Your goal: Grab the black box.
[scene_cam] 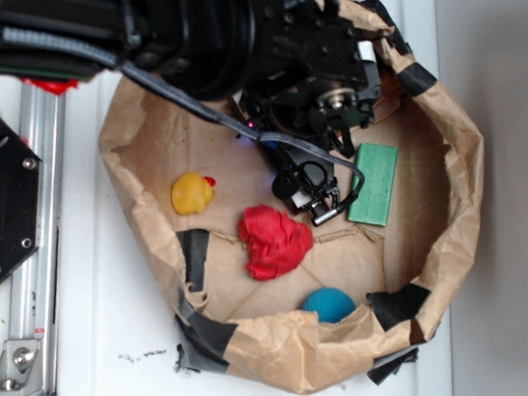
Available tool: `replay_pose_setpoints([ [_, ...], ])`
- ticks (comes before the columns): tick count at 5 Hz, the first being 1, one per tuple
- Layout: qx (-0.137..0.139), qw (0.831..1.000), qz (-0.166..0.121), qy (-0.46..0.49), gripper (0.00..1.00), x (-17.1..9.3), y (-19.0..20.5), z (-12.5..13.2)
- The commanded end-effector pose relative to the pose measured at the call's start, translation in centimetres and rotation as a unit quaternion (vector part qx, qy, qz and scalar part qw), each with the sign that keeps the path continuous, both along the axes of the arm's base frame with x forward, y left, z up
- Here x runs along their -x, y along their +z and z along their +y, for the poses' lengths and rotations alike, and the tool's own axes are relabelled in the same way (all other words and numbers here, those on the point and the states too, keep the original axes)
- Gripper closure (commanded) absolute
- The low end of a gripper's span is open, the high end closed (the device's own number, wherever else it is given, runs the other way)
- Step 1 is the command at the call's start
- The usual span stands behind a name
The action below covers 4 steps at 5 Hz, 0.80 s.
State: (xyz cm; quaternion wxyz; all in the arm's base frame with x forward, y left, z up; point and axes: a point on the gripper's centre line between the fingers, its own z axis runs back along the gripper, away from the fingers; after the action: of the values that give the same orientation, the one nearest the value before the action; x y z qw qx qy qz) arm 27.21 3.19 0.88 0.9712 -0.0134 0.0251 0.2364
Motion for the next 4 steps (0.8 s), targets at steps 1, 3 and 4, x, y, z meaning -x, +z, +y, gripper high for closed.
replay_pose_setpoints([
  [1,-0.008,0.999,-0.038,-0.019,1.00,0.4,1.8,-0.6],
  [3,0.015,0.989,-0.068,-0.131,1.00,1.7,11.3,-0.5],
  [4,0.008,0.985,-0.058,-0.165,1.00,2.1,14.3,-0.5],
])
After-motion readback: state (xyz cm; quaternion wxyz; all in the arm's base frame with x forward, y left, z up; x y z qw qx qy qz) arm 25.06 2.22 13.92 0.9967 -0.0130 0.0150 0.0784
